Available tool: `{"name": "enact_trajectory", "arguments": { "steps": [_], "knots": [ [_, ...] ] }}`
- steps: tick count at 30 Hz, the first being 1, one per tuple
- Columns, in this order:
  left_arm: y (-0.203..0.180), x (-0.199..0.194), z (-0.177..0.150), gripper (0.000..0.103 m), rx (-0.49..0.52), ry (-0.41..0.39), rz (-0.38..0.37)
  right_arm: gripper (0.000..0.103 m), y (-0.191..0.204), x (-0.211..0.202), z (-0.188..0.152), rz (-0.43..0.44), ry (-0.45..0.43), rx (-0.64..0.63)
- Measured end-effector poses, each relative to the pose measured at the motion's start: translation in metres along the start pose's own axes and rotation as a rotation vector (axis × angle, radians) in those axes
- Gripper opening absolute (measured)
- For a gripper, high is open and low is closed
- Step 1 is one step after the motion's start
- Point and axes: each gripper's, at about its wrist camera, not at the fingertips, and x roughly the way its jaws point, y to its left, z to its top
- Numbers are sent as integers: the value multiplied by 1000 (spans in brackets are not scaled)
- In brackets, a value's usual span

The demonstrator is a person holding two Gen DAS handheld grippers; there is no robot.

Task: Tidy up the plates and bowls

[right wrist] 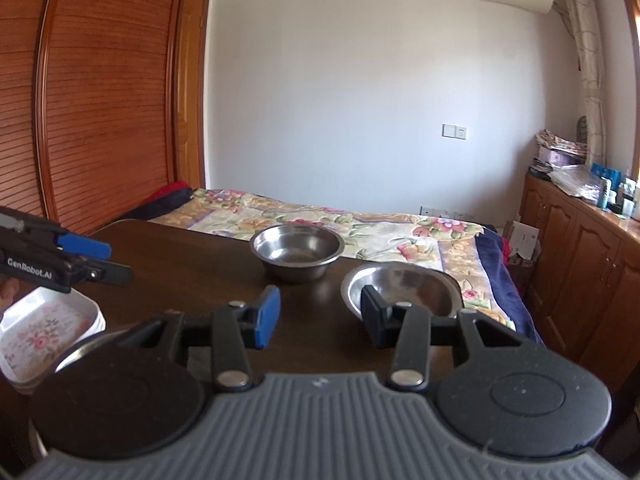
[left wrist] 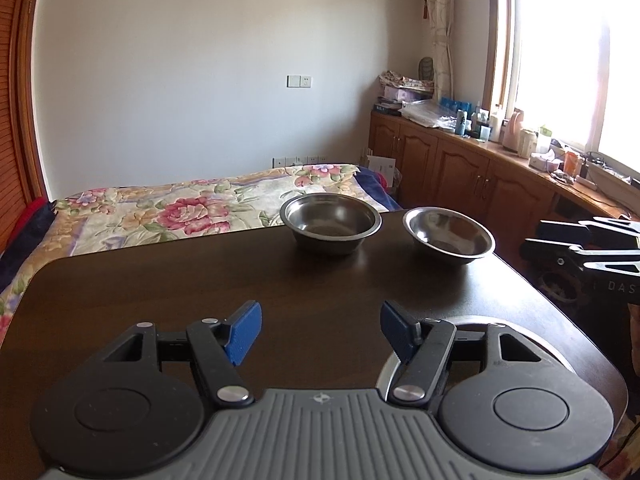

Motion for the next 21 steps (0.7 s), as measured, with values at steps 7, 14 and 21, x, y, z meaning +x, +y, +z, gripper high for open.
{"name": "enact_trajectory", "arguments": {
  "steps": [7,14,21],
  "knots": [
    [3,29,22,69,-5,20,-22,46,-11,33,14,42,32,-15],
    [9,65,38,69,8,34,0,46,-17,73,17,83,91,6],
    [10,98,49,68,38,61,19,43,-24,102,25,102,132,43]
  ]
}}
